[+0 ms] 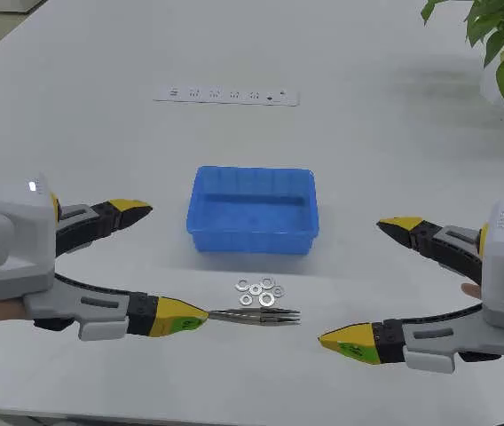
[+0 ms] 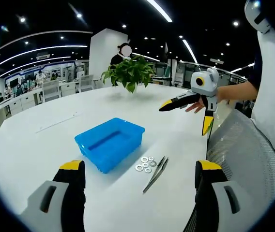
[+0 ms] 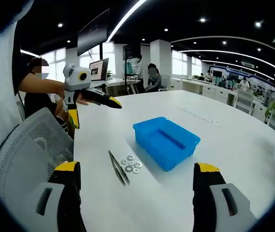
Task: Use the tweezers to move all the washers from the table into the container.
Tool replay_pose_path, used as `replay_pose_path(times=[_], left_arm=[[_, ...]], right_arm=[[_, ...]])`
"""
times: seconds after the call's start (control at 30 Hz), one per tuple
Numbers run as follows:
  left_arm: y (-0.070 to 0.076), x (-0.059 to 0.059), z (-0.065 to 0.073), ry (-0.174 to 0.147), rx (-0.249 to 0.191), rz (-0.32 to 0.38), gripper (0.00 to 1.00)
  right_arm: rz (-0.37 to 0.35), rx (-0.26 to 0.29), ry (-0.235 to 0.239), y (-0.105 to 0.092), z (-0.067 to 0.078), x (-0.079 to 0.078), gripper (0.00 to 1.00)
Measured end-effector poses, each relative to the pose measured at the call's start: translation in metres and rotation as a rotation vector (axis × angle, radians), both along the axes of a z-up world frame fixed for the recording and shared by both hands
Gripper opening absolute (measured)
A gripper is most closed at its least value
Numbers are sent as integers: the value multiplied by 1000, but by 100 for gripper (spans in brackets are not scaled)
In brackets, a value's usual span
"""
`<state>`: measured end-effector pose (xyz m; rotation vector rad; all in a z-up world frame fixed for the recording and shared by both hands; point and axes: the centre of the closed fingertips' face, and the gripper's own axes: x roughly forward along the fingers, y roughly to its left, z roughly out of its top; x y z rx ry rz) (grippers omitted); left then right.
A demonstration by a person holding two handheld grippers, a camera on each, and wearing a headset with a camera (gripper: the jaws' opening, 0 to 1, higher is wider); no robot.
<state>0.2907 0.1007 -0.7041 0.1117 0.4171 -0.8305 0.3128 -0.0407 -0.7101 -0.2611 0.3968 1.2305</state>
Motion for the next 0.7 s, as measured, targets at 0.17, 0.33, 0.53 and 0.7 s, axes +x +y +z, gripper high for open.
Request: replay_pose_path(times=[0.17,0.33,0.53,0.7], left_arm=[[-1,-1,-1,5,0,-2,100],[-1,0,-2,9,0,-1,100],[-1,1,-2,12,0,-2,100],[-1,2,-2,12,4,-2,100]], right_arm=[[-2,3,1,0,0,1,97],[-5,5,3,-1,0,1,97],[-12,12,6,-1,-2,2,96],[-12,14,8,-1,-2,2,96]])
